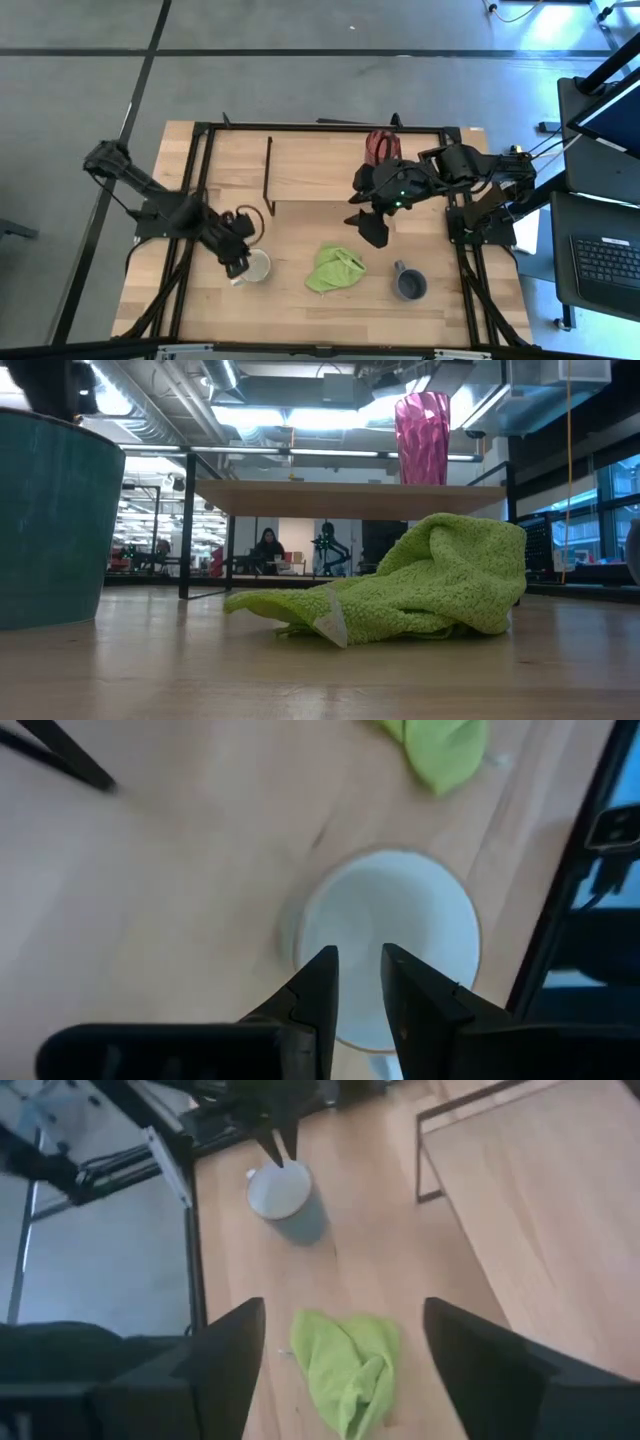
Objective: Stack small to large cups/mugs on shelf
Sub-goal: Put the blue mug on the shelf
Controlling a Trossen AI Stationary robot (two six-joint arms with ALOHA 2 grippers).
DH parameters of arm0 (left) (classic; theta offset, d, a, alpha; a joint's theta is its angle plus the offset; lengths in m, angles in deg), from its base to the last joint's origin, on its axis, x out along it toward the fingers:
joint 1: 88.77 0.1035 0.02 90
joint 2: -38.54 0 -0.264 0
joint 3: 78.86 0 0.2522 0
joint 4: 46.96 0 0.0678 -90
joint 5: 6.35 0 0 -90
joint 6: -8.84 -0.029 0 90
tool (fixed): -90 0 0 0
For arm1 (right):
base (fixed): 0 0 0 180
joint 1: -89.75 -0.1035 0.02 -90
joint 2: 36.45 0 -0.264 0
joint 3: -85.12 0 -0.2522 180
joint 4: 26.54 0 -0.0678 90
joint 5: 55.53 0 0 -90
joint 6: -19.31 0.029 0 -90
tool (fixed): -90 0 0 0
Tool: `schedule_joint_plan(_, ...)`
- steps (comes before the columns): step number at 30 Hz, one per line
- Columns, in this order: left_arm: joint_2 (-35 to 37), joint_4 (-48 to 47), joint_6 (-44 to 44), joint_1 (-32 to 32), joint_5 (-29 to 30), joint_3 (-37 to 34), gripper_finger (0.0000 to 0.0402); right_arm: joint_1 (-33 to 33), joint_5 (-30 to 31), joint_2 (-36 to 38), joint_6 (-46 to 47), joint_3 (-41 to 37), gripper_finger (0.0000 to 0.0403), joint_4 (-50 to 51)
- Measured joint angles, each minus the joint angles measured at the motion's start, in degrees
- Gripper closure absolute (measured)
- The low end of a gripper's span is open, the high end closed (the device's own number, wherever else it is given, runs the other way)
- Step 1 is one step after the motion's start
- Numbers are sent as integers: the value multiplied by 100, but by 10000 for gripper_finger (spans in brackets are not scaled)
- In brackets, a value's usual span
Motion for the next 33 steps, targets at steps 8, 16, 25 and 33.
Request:
schedule_joint_plan(8,-504,-796,219,-43,187,495,266,-20,-5,58,-746,134,92,45)
schedule_joint_plan(16,-606,-841,227,-38,107,599,247,-14,597,65,-691,365,91,63)
schedule_joint_plan(25,-873,-1230,225,205,53,490,249,143,894,65,-496,382,91,66)
schedule_joint_plan(33,-875,-1110,200,414,-353,490,250,253,899,67,-177,382,91,80)
